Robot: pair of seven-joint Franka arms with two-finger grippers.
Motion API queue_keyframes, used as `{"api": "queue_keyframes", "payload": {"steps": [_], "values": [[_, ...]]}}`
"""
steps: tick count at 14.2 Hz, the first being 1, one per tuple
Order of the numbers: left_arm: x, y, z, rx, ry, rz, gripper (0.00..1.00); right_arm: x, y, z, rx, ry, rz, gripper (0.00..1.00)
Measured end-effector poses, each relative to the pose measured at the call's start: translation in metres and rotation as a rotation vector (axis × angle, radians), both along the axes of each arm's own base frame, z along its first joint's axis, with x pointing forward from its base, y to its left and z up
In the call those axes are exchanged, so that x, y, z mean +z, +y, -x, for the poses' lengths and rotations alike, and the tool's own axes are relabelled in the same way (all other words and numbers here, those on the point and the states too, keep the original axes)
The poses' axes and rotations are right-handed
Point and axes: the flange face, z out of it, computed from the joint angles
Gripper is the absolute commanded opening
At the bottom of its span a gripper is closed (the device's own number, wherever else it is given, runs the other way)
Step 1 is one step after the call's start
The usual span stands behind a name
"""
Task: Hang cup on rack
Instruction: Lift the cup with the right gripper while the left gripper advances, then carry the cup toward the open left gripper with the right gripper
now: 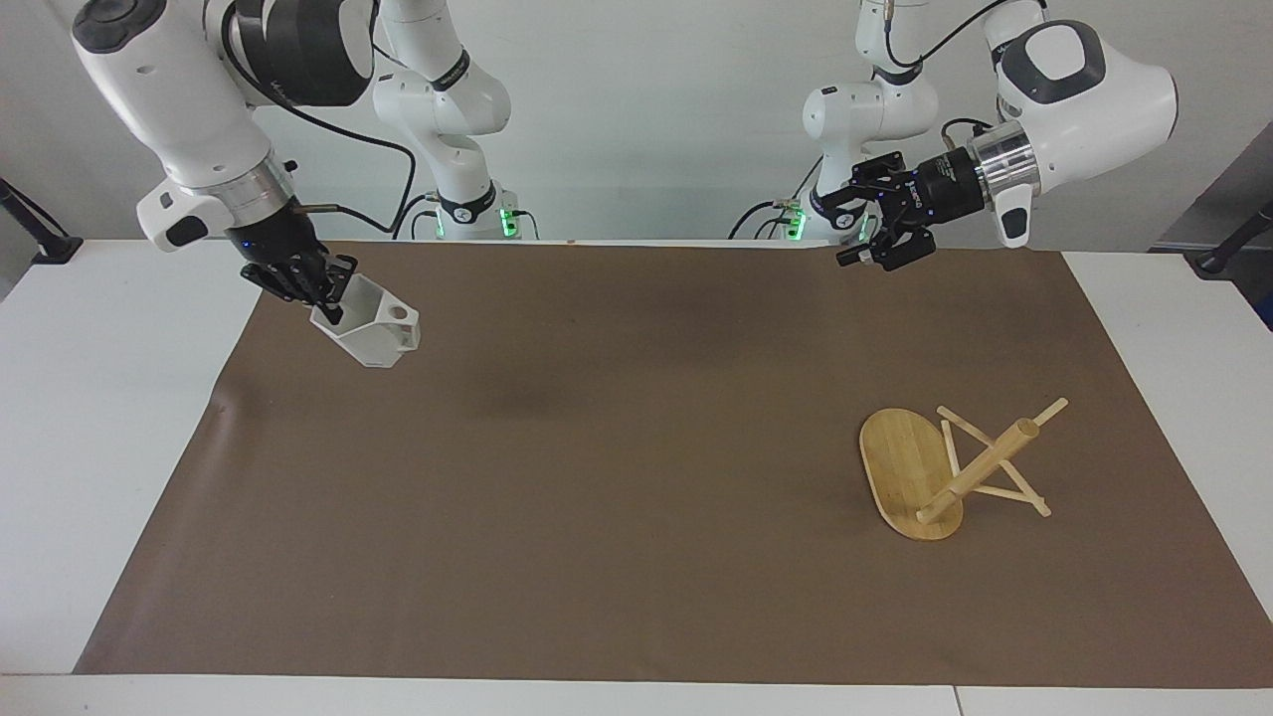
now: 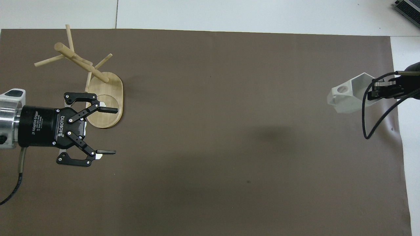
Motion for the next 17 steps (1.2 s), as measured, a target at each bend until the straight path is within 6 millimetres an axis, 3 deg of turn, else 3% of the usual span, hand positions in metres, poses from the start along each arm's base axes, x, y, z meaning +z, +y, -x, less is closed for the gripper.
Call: {"api": "queue_keyframes", "payload": {"steps": [4, 10, 13, 17], "values": [[-0.006, -0.003, -0.002, 0.044, 0.014, 0.061, 1.00, 0.004, 0.035, 0.000, 0.023, -0.001, -0.174, 0.00], [-0.024, -0.012, -0.014, 0.138, 0.056, 0.183, 1.00, 0.009, 0.121, 0.013, 0.144, 0.018, -0.232, 0.00], [-0.037, -0.039, -0.015, 0.173, 0.062, 0.188, 1.00, 0.011, 0.135, 0.016, 0.096, 0.034, -0.235, 0.00], [-0.056, -0.047, -0.019, 0.189, 0.097, 0.192, 1.00, 0.015, 0.147, 0.017, 0.074, 0.037, -0.303, 0.00]]}}
